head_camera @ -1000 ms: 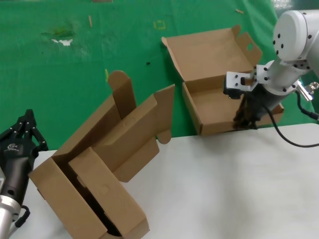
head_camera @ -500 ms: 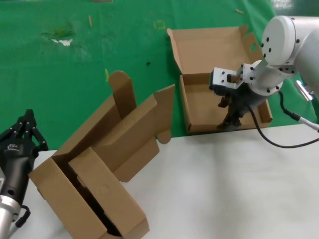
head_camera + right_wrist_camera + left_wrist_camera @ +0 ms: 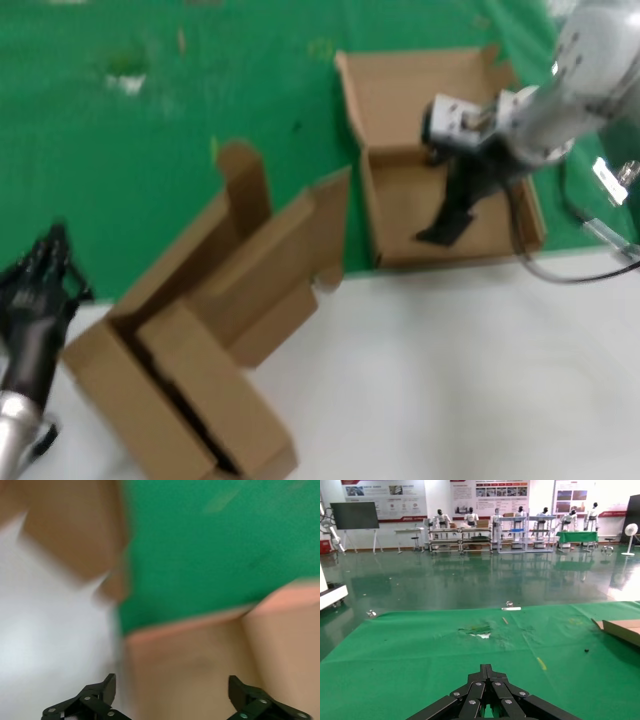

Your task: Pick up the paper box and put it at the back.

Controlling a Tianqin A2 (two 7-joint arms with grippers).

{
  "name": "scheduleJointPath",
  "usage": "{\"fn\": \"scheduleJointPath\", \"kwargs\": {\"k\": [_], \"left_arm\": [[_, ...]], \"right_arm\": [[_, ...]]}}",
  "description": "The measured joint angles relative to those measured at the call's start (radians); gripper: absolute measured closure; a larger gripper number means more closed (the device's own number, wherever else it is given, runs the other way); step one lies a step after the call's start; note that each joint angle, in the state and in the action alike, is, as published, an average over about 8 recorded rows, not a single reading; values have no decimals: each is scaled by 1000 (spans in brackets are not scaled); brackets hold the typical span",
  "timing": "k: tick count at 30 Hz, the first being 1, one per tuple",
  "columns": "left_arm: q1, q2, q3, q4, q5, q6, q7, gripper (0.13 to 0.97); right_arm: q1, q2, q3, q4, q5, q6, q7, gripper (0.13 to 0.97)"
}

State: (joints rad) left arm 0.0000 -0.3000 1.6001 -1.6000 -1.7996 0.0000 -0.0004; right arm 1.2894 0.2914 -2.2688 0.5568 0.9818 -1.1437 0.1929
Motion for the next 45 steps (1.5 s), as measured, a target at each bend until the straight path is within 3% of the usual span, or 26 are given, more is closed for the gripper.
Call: {"fn": "scheduleJointPath", "kwargs": {"k": [2,6,11,17,27,36,45], "left_arm": [[0,0,0,0,0,0,0,957],[0,0,0,0,0,0,0,957],[0,0,0,0,0,0,0,957],[0,0,0,0,0,0,0,957],[0,0,0,0,0,0,0,943],[0,0,0,0,0,0,0,865],[0,0,0,0,0,0,0,722]], "right_arm": [[0,28,51,59,59,4,-22,342],[-17,98,159,194,187,14,-63,342],[-111,224,271,389,322,18,-69,257],[-215,320,351,541,406,44,-53,190],[-315,294,381,591,445,145,-65,135],[-442,256,419,650,494,275,-82,129],[-572,219,457,710,543,407,-99,129]]}}
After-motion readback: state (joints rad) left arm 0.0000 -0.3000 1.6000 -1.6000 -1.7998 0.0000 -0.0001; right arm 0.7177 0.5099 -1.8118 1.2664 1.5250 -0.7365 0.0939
